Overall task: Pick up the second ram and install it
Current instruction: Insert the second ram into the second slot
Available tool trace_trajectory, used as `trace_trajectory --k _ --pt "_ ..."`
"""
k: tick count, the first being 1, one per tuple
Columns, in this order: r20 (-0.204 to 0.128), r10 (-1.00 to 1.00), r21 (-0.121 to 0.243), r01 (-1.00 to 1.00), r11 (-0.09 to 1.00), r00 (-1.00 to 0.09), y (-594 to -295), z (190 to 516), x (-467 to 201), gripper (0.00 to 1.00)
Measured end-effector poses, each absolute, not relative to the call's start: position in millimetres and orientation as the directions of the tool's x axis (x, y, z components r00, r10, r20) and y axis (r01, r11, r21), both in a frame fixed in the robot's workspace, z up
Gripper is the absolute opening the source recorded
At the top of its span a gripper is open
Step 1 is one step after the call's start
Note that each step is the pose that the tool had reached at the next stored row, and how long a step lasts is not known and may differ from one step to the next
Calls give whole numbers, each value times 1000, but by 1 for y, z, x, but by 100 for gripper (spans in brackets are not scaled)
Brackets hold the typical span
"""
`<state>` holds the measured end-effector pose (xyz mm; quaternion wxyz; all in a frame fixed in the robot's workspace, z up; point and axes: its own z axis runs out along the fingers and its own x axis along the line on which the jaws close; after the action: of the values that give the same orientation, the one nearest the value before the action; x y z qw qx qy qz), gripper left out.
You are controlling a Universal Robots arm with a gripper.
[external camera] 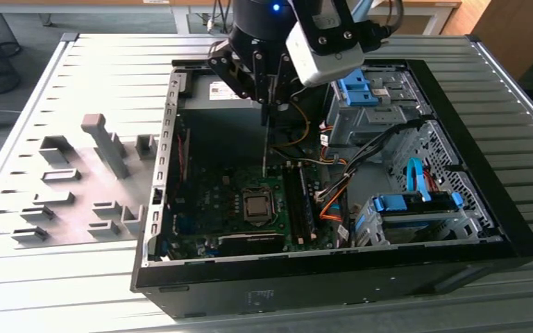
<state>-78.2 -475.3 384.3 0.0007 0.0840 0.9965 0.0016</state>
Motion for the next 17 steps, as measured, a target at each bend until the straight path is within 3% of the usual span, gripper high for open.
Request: trace_trajectory --k 17 --pt "-1 167 3 167 986 -986 -475 384 -72 14"
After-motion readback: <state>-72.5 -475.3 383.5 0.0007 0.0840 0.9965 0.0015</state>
